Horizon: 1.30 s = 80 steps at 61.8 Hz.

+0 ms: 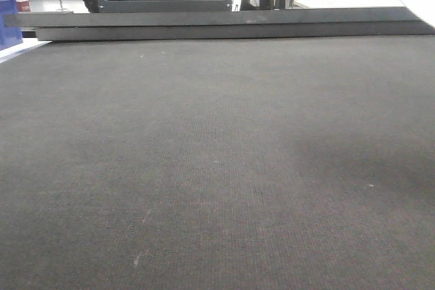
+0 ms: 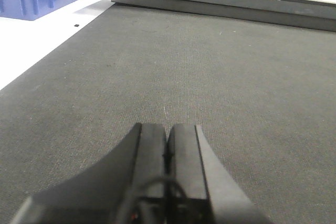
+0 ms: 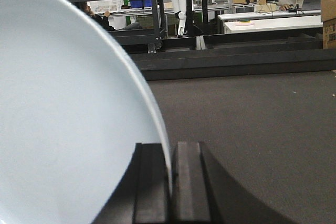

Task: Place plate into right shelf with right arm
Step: 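Drive the base away from the table holding the plate in the right gripper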

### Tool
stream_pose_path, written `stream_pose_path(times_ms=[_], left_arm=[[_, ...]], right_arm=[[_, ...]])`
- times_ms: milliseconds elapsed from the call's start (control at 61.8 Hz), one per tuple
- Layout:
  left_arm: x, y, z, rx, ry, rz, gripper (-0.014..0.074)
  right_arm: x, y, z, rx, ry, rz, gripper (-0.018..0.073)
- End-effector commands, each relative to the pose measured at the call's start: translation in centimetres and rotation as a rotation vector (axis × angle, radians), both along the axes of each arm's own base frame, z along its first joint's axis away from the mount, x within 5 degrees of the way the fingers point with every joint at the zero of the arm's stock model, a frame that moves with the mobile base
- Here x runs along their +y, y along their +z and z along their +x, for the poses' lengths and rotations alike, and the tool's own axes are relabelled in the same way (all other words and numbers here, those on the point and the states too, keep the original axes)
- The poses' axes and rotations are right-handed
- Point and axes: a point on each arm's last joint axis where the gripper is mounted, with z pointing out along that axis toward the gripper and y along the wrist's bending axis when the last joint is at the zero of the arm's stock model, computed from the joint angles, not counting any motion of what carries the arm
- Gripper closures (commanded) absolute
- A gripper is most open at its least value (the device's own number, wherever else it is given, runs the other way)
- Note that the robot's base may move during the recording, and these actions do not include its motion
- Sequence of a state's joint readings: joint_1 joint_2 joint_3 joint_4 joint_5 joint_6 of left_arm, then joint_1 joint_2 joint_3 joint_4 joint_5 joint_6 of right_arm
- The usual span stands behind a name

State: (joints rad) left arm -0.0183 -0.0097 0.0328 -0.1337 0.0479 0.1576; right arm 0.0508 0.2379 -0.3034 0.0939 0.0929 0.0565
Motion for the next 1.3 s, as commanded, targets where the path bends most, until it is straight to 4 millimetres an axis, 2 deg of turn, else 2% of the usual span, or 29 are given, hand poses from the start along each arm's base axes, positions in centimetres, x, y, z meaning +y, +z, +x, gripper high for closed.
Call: stream_pose_path(times_ms=[0,1279], left_arm=[[0.1,0.52,-0.08,-0.089,0.009,-0.018,0.0724],[0.1,0.52,-0.08,-0.089,0.009,-0.018,0.0724]], right_arm=[[-0.14,1.86,-0.23,-0.123,-0.016,0.002,0.0494],[-0.13,1.82,-0.23,-0.118,-0.015,0.002,0.0494]])
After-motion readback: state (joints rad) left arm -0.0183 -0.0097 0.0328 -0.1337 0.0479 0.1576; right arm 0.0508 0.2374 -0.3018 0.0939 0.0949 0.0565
